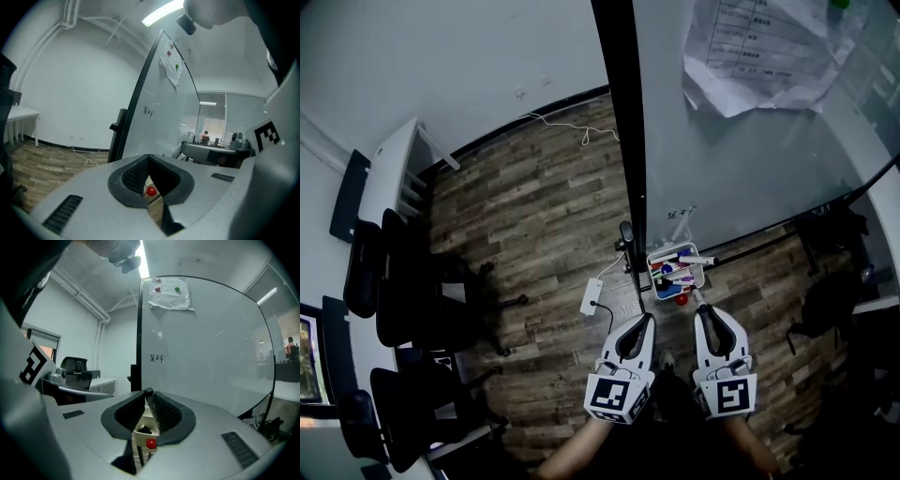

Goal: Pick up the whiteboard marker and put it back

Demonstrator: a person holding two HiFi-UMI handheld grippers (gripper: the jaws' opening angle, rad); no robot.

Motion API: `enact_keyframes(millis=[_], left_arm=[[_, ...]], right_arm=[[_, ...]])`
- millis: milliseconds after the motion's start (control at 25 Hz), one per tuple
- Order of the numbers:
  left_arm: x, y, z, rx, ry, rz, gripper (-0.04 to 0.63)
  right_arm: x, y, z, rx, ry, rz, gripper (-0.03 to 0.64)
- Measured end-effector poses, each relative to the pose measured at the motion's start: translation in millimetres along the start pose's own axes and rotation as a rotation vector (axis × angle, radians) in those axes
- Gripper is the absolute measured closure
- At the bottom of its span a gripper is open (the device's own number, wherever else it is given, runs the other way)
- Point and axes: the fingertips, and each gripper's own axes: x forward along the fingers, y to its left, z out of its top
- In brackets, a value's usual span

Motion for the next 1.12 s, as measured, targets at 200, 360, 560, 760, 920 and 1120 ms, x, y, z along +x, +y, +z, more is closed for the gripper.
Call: enact_keyframes(millis=[200, 360, 560, 760, 920, 1120], left_arm=[[9, 3, -3, -0.004, 0.011, 0.003, 0.588], [14, 5, -5, -0.009, 0.021, 0.005, 0.588], [21, 7, -8, -0.013, 0.031, 0.007, 0.588], [25, 8, -11, -0.014, 0.038, 0.006, 0.588], [27, 9, -13, -0.016, 0.046, 0.006, 0.588], [28, 11, -16, -0.023, 0.052, 0.017, 0.588]], right_arm=[[11, -3, -4, 0.011, -0.003, 0.01, 0.544], [17, -6, -9, 0.014, 0.012, 0.01, 0.543], [24, -13, -18, 0.017, 0.033, 0.005, 0.543], [30, -18, -24, 0.02, 0.043, 0.003, 0.544], [33, -22, -31, 0.014, 0.06, 0.005, 0.544], [36, -26, -42, 0.026, 0.082, 0.002, 0.544]])
